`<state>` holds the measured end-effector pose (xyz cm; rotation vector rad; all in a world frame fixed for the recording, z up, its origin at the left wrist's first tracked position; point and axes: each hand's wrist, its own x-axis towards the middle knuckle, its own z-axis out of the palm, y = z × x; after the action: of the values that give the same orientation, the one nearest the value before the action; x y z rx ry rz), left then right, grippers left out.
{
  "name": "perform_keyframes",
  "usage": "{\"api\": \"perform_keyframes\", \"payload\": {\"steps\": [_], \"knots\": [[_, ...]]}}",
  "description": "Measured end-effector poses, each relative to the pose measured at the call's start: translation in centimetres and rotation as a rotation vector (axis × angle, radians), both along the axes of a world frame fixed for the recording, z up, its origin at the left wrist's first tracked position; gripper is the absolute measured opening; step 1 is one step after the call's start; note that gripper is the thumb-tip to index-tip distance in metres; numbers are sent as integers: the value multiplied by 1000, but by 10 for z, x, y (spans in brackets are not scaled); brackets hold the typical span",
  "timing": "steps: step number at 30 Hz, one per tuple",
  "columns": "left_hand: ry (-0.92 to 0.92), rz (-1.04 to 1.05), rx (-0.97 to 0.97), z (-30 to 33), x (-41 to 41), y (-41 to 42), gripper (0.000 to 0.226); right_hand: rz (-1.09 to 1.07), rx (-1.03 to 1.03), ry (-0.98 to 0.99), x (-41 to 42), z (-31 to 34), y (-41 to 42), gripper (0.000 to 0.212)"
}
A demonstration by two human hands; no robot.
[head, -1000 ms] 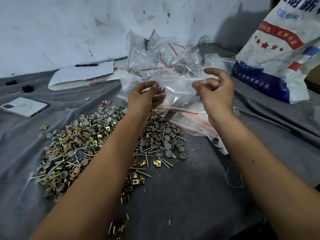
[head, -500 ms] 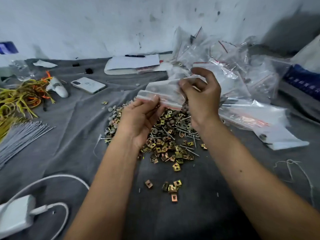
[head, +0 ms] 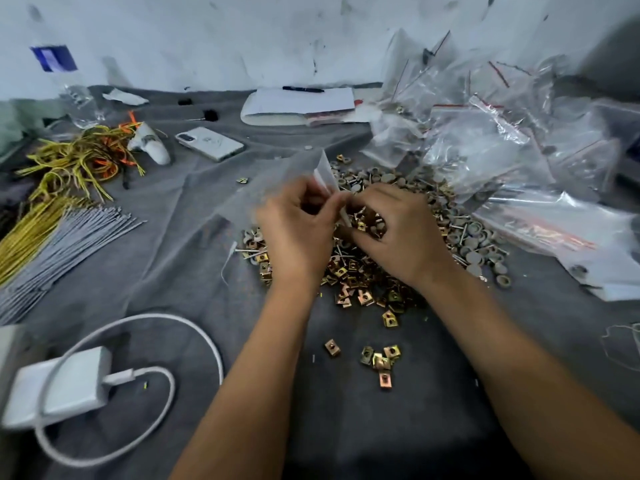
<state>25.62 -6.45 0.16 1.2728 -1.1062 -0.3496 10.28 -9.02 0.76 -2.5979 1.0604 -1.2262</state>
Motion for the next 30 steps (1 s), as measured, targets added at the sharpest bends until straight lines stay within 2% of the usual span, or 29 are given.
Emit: {"api": "perform_keyframes", "payload": {"steps": [4, 8, 12, 18, 23, 27, 30], "knots": [[-55, 64, -14, -2, -11, 3, 32, -44, -17, 82, -1, 0, 4, 18], [-131, 166, -48, -2, -13, 4, 34, -64, -1, 106, 4, -1, 10, 17], [-95, 66, -46, -2, -17, 4, 22, -82, 15, 46, 7, -3, 12, 15], [-104, -48, -46, -7, -19, 2, 10, 14, 157, -188, 0, -4, 4, 13], [6, -124, 37, -9, -15, -2, 18, 84, 249, -177, -4, -3, 1, 16], [-69, -153, 60, -9, -15, -1, 12, 76, 245, -150, -6, -3, 1, 19], [-95, -174, 80, -10, -14, -1, 16, 50, 230, -172, -6, -4, 2, 12]]}}
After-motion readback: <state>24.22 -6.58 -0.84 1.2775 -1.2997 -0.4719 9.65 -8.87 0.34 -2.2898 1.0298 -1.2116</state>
